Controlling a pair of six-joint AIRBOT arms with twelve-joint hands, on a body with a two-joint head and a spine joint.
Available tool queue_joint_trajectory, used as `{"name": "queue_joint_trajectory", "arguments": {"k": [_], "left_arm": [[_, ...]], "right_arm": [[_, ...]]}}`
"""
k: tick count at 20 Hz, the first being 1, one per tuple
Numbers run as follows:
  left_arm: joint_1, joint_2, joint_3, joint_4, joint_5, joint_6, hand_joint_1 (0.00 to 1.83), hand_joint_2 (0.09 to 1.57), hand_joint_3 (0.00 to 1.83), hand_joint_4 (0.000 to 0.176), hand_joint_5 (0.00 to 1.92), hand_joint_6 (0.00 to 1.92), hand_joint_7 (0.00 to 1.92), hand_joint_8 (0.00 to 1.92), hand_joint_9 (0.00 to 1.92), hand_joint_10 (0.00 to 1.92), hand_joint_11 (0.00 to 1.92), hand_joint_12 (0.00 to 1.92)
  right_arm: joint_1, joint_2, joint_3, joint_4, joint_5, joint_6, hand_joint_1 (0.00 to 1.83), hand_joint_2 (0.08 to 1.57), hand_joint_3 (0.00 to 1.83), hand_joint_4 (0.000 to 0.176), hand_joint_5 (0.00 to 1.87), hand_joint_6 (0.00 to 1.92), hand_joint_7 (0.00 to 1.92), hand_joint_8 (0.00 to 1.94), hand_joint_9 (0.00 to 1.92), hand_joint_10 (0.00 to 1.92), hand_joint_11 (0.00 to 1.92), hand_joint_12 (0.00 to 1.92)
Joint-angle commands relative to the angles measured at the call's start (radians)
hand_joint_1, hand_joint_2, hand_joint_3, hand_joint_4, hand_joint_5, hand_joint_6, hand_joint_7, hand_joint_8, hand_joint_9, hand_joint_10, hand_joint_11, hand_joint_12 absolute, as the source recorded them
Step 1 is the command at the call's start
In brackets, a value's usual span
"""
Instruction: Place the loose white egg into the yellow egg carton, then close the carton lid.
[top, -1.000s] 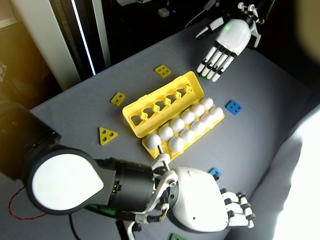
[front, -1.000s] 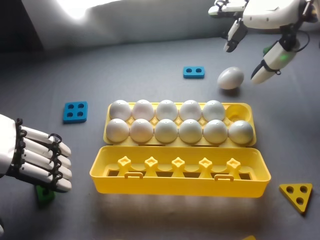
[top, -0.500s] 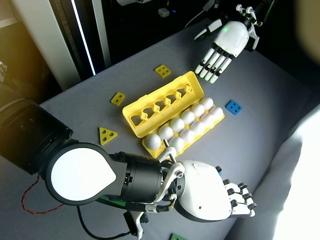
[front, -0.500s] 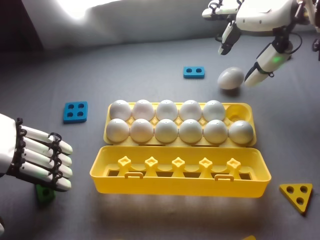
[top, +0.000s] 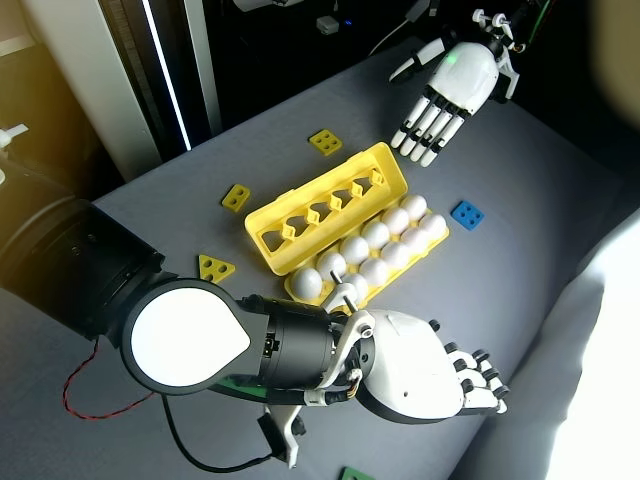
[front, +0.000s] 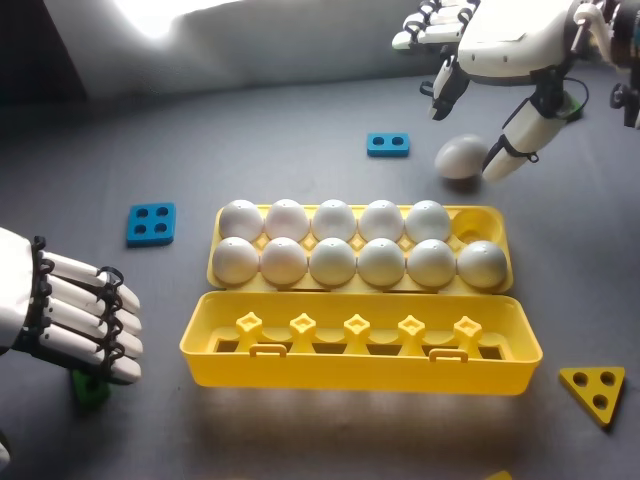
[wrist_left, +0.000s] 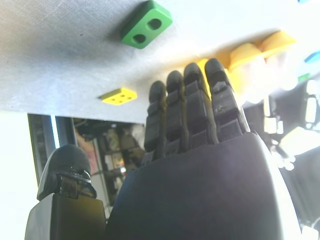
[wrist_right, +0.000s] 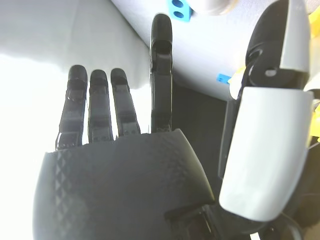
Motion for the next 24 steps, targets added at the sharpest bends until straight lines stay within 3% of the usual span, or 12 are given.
{"name": "queue_joint_trajectory", "arguments": {"k": [1,6,9,15,17,21,22,24], "left_arm": [[-0.003,0.014,0.004,-0.057,-0.048,0.001,0.0,1.14,0.0,0.0,0.2,0.0,0.19,0.0,0.16,0.0,0.0,0.27],[-0.003,0.013,0.002,-0.057,-0.048,0.001,0.0,1.15,0.0,0.0,0.2,0.0,0.18,0.0,0.15,0.0,0.0,0.21],[-0.003,0.013,0.002,-0.057,-0.048,0.001,0.0,1.15,0.0,0.0,0.21,0.0,0.2,0.0,0.17,0.0,0.0,0.28],[-0.008,0.012,0.004,-0.057,-0.047,-0.001,0.0,1.14,0.0,0.0,0.23,0.0,0.23,0.0,0.2,0.0,0.0,0.34],[-0.01,0.012,0.004,-0.057,-0.047,-0.004,0.0,1.14,0.0,0.0,0.2,0.0,0.19,0.0,0.17,0.0,0.0,0.27],[-0.01,0.011,0.004,-0.057,-0.047,-0.005,0.0,1.14,0.0,0.0,0.22,0.0,0.22,0.0,0.19,0.0,0.0,0.31],[-0.011,0.011,0.004,-0.057,-0.047,-0.006,0.0,1.14,0.0,0.0,0.22,0.0,0.22,0.0,0.19,0.0,0.0,0.3],[-0.011,0.011,0.005,-0.057,-0.047,-0.006,0.0,1.14,0.0,0.0,0.21,0.0,0.2,0.0,0.18,0.0,0.0,0.27]], "right_arm": [[0.002,0.011,0.013,0.039,0.037,-0.005,0.7,0.75,0.0,0.176,0.77,0.0,0.03,0.0,0.0,0.0,0.0,0.24],[-0.006,-0.004,0.039,0.053,0.048,-0.005,0.69,0.76,0.0,0.176,0.84,0.01,0.02,0.0,0.0,0.0,0.0,0.25],[-0.015,-0.014,0.058,0.057,0.055,-0.005,0.71,0.75,0.0,0.176,0.87,0.01,0.04,0.01,0.0,0.0,0.0,0.24],[-0.02,-0.028,0.069,0.06,0.07,-0.016,0.69,0.77,0.0,0.176,0.79,0.0,0.05,0.0,0.0,0.0,0.0,0.26],[-0.022,-0.033,0.075,0.067,0.07,-0.016,0.69,0.77,0.0,0.176,0.84,0.02,0.05,0.0,0.0,0.0,0.0,0.26],[-0.035,-0.04,0.084,0.077,0.071,-0.031,0.69,0.76,0.0,0.176,0.85,0.01,0.06,0.0,0.01,0.0,0.0,0.29],[-0.04,-0.043,0.089,0.083,0.071,-0.036,0.65,0.78,0.0,0.176,0.81,0.0,0.03,0.0,0.0,0.0,0.0,0.12],[-0.047,-0.049,0.101,0.087,0.071,-0.036,0.67,0.76,0.0,0.176,0.81,0.0,0.05,0.0,0.0,0.0,0.0,0.15]]}}
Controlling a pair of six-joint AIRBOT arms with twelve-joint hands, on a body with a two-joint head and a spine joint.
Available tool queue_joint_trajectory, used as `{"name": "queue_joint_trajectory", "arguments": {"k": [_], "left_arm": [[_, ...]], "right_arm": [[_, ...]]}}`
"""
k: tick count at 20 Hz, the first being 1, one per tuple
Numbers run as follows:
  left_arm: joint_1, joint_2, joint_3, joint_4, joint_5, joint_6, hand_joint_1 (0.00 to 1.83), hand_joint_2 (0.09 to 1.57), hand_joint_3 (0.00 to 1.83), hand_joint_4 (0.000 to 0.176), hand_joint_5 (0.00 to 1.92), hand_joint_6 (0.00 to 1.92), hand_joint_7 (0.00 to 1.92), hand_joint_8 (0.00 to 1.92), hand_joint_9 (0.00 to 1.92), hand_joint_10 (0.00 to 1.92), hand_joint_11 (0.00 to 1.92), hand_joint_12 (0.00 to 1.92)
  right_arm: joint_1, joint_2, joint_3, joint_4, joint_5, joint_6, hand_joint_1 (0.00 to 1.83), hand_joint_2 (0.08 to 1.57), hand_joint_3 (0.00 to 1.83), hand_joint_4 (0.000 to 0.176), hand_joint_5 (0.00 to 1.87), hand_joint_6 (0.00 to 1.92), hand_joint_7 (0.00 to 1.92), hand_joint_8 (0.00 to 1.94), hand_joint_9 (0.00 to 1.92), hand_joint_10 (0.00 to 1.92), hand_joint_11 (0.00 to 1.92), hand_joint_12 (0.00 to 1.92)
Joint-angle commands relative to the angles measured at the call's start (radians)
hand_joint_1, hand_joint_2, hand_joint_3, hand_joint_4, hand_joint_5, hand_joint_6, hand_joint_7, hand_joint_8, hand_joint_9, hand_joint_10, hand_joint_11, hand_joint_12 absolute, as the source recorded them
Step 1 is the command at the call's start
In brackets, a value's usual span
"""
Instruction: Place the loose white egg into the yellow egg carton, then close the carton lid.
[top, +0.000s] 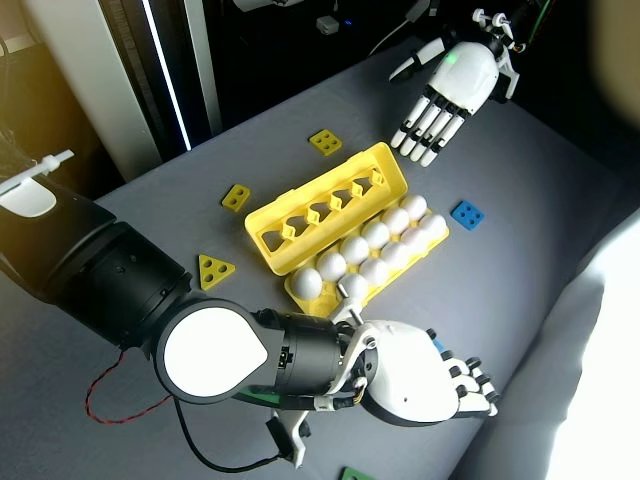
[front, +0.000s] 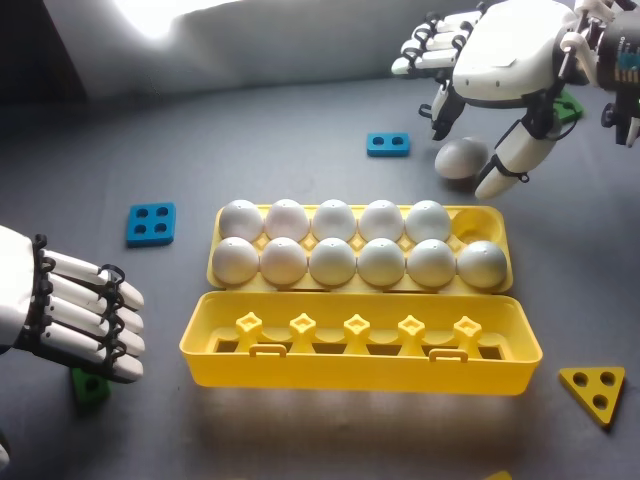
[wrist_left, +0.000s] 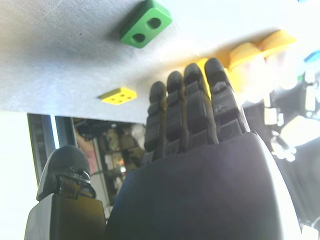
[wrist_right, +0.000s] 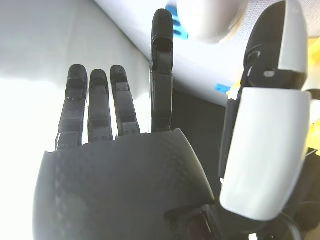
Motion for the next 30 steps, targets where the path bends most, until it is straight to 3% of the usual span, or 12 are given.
{"name": "queue_joint_trajectory", "arguments": {"k": [1,6,9,14,30], "left_arm": [[-0.007,0.011,0.006,-0.058,-0.047,-0.004,0.0,1.14,0.0,0.0,0.22,0.0,0.21,0.0,0.18,0.0,0.0,0.29],[-0.008,0.01,0.007,-0.058,-0.046,-0.006,0.0,1.14,0.0,0.0,0.22,0.0,0.22,0.0,0.19,0.0,0.0,0.32],[-0.009,0.01,0.008,-0.058,-0.046,-0.006,0.0,1.14,0.0,0.0,0.23,0.0,0.23,0.0,0.2,0.0,0.0,0.34],[-0.009,0.01,0.009,-0.058,-0.046,-0.008,0.0,1.13,0.0,0.0,0.21,0.0,0.2,0.0,0.17,0.0,0.0,0.28],[-0.009,0.009,0.01,-0.058,-0.045,-0.009,0.0,1.14,0.0,0.0,0.23,0.0,0.23,0.0,0.2,0.0,0.0,0.37]], "right_arm": [[0.002,0.012,0.01,0.053,0.037,-0.004,0.66,0.76,0.0,0.176,0.81,0.0,0.05,0.0,0.0,0.0,0.0,0.15],[0.0,0.011,0.011,0.056,0.047,-0.009,0.63,0.77,0.0,0.176,0.84,0.01,0.04,0.0,0.0,0.0,0.0,0.14],[-0.003,0.01,0.011,0.064,0.047,-0.014,0.61,0.78,0.0,0.176,0.83,0.0,0.03,0.0,0.0,0.0,0.0,0.0],[-0.009,0.01,0.011,0.072,0.047,-0.027,0.65,0.77,0.0,0.176,0.84,0.01,0.04,0.01,0.0,0.0,0.0,0.0],[-0.011,0.01,0.013,0.089,0.051,-0.051,0.65,0.78,0.0,0.176,0.87,0.0,0.05,0.0,0.0,0.0,0.0,0.0]]}}
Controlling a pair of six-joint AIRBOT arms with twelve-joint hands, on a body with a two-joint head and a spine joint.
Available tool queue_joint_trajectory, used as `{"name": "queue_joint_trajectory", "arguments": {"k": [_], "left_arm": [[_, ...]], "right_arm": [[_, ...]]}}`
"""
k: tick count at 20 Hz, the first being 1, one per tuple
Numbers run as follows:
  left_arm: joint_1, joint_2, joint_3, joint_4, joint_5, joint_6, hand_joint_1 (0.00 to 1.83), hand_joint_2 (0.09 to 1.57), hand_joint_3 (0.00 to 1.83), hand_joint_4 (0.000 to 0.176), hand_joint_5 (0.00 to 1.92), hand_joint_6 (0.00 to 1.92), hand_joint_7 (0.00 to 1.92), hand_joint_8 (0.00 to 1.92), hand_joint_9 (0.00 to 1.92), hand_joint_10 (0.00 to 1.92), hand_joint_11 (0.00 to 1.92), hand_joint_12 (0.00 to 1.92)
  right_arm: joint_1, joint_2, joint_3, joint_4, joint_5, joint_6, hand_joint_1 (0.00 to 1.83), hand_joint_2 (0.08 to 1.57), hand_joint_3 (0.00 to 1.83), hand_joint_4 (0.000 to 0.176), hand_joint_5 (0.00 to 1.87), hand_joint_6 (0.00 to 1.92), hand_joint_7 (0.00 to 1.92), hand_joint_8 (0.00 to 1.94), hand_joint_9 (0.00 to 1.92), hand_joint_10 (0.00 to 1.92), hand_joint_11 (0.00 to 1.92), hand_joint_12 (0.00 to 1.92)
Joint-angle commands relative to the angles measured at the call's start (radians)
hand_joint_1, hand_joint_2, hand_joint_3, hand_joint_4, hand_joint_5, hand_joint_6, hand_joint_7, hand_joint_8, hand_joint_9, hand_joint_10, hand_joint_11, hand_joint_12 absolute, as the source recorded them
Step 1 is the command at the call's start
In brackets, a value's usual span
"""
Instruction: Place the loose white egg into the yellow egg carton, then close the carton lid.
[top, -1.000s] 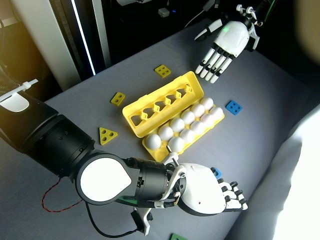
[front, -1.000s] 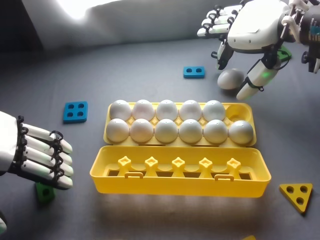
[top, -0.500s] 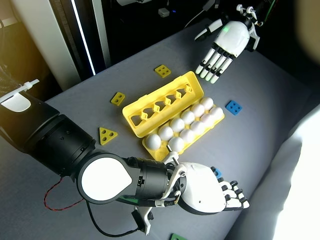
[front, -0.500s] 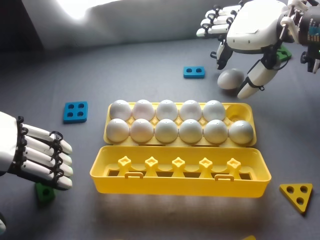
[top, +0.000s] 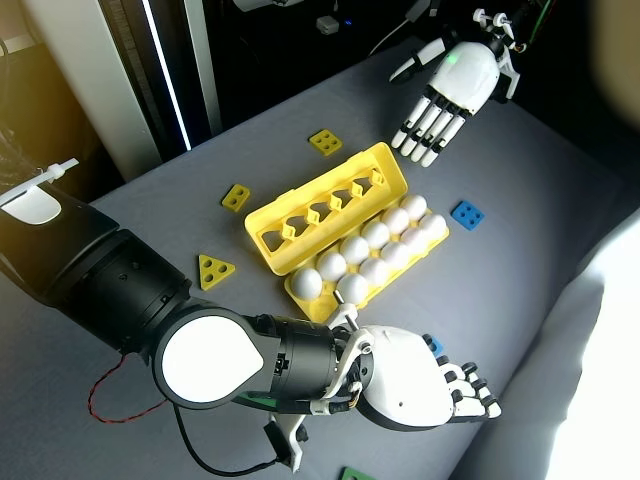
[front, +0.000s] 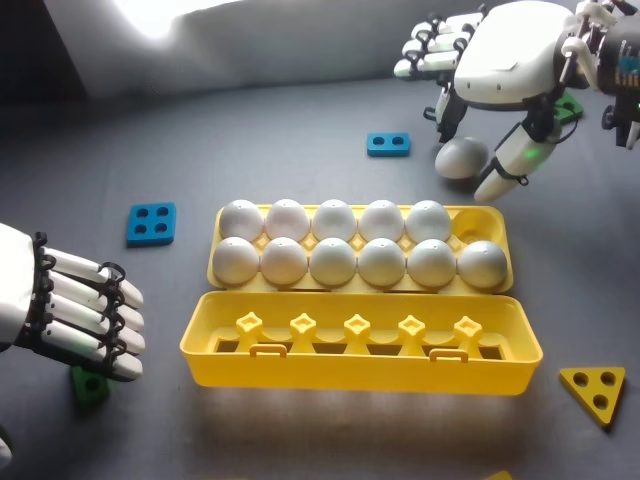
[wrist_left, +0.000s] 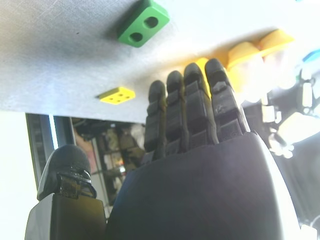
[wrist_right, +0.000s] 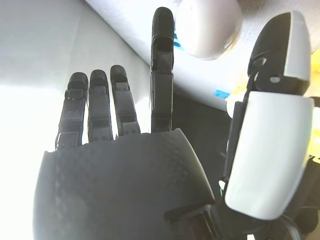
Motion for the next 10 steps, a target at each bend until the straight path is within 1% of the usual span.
{"name": "queue_joint_trajectory", "arguments": {"k": [1,2,3,4,5,6,7,8,10], "left_arm": [[-0.004,0.009,0.008,-0.058,-0.046,-0.005,0.0,1.14,0.0,0.0,0.23,0.0,0.23,0.0,0.2,0.0,0.0,0.37],[-0.004,0.009,0.008,-0.058,-0.046,-0.005,0.0,1.16,0.0,0.0,0.23,0.0,0.22,0.0,0.2,0.0,0.0,0.37],[-0.004,0.009,0.008,-0.058,-0.046,-0.005,0.0,1.16,0.0,0.0,0.23,0.0,0.22,0.0,0.19,0.0,0.0,0.34],[-0.004,0.009,0.008,-0.058,-0.046,-0.005,0.0,1.15,0.0,0.0,0.24,0.0,0.23,0.0,0.2,0.0,0.0,0.36],[-0.004,0.009,0.009,-0.058,-0.046,-0.005,0.0,1.15,0.0,0.0,0.25,0.0,0.24,0.0,0.22,0.01,0.0,0.38],[-0.004,0.009,0.009,-0.058,-0.046,-0.005,0.0,1.15,0.0,0.0,0.26,0.0,0.26,0.0,0.24,0.0,0.0,0.43],[-0.004,0.009,0.009,-0.058,-0.046,-0.005,0.0,1.15,0.0,0.0,0.24,0.0,0.25,0.0,0.23,0.0,0.0,0.41],[-0.004,0.009,0.009,-0.058,-0.046,-0.006,0.0,1.15,0.0,0.0,0.24,0.0,0.24,0.0,0.22,0.0,0.0,0.41],[-0.004,0.009,0.009,-0.058,-0.046,-0.006,0.0,1.14,0.0,0.0,0.23,0.0,0.23,0.0,0.21,0.0,0.0,0.37]], "right_arm": [[0.005,0.014,0.008,0.047,0.043,-0.005,0.65,0.78,0.0,0.176,0.87,0.0,0.05,0.0,0.0,0.0,0.0,0.0],[0.005,0.014,0.008,0.048,0.043,-0.005,0.78,0.81,0.01,0.176,0.94,0.03,0.06,0.0,0.0,0.0,0.0,0.0],[0.005,0.014,0.008,0.048,0.043,-0.005,0.83,0.8,0.01,0.176,0.97,0.03,0.08,0.01,0.0,0.0,0.0,0.0],[0.005,0.014,0.008,0.048,0.043,-0.005,0.88,0.81,0.0,0.176,1.03,0.02,0.11,0.01,0.0,0.0,0.0,0.0],[0.005,0.014,0.008,0.05,0.043,-0.005,0.91,0.84,0.0,0.165,1.07,0.02,0.13,0.0,0.0,0.0,0.0,0.0],[0.005,0.014,0.008,0.05,0.044,-0.005,0.92,0.85,0.01,0.16,1.09,0.02,0.14,0.0,0.01,0.0,0.0,0.0],[0.005,0.014,0.008,0.051,0.044,-0.005,1.06,0.95,0.01,0.173,1.27,0.3,0.15,0.0,0.01,0.0,0.0,0.0],[0.005,0.014,0.008,0.052,0.044,-0.005,1.08,0.99,0.0,0.175,1.27,0.44,0.15,0.0,0.01,0.0,0.0,0.0],[0.005,0.014,0.008,0.053,0.044,-0.005,1.1,0.98,0.0,0.176,1.32,0.38,0.18,0.0,0.03,0.0,0.0,0.0]]}}
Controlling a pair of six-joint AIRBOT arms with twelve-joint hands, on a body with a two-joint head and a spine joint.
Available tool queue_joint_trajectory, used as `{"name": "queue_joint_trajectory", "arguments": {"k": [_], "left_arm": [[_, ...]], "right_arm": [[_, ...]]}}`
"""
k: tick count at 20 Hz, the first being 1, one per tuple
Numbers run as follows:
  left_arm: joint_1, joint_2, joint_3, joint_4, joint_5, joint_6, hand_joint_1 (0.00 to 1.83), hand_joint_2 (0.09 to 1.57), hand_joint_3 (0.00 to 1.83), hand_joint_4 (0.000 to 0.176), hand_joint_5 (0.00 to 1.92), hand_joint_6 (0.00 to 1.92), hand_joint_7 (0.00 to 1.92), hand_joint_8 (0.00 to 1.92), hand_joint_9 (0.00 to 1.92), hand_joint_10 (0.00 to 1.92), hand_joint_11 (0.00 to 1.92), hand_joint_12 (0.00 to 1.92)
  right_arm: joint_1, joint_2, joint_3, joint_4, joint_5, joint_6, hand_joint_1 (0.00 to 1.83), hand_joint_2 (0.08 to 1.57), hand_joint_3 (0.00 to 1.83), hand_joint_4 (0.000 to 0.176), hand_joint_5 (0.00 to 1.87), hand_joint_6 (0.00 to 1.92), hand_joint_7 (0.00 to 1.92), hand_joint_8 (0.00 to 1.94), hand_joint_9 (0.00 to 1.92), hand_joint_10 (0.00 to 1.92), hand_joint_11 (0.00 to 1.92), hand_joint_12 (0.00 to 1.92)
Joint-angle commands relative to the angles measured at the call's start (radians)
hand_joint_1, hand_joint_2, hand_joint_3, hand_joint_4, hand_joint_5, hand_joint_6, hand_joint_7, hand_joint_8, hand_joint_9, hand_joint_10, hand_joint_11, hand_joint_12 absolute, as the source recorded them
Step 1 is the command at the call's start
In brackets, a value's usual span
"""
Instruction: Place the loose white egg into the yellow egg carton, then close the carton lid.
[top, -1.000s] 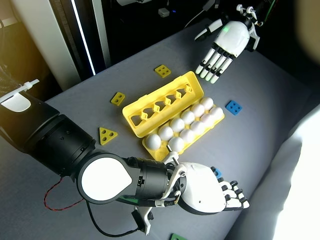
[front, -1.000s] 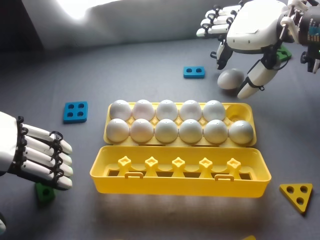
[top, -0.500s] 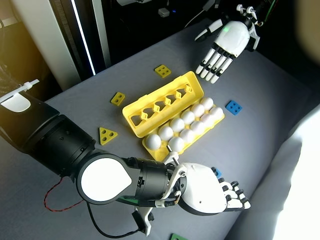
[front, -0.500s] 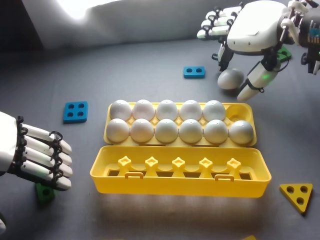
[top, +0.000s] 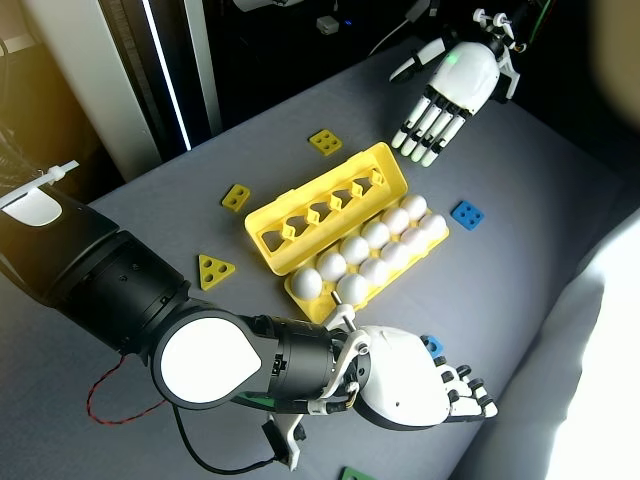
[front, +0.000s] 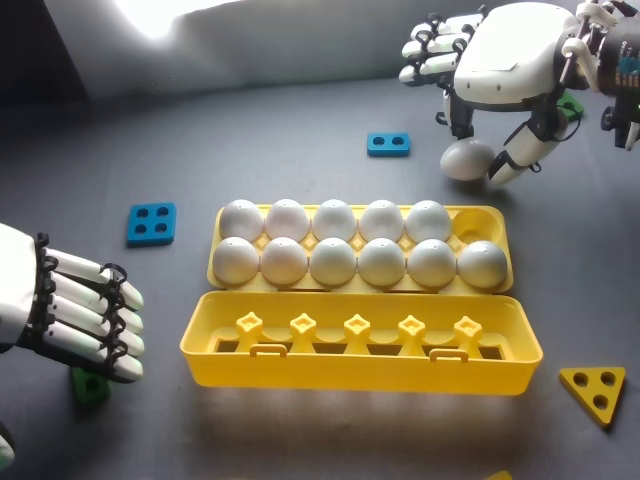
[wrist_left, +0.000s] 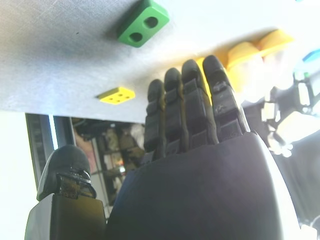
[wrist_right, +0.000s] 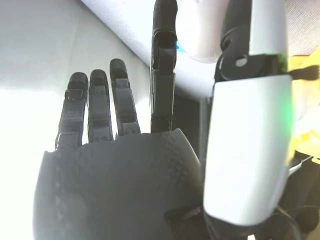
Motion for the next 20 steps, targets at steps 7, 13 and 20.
{"name": "queue_joint_trajectory", "arguments": {"k": [7,13,20], "left_arm": [[-0.004,0.012,0.008,-0.058,-0.047,-0.005,0.0,1.16,0.01,0.0,0.14,0.0,0.15,0.0,0.13,0.0,0.0,0.19],[-0.004,0.015,0.007,-0.058,-0.045,-0.005,0.0,1.16,0.0,0.0,0.14,0.0,0.15,0.0,0.13,0.0,0.0,0.2],[-0.003,0.016,0.007,-0.058,-0.044,-0.005,0.0,1.16,0.0,0.0,0.14,0.0,0.15,0.0,0.14,0.0,0.0,0.19]], "right_arm": [[0.018,0.015,0.008,0.05,0.049,-0.005,1.11,0.97,0.0,0.176,1.35,0.34,0.18,0.0,0.03,0.0,0.0,0.0],[0.067,0.025,0.007,0.052,0.048,0.092,1.11,0.97,0.0,0.176,1.34,0.33,0.16,0.0,0.03,0.0,0.0,0.0],[0.084,0.19,-0.201,0.08,-0.023,0.277,1.1,0.98,0.0,0.176,1.31,0.4,0.13,0.0,0.0,0.0,0.0,0.0]]}}
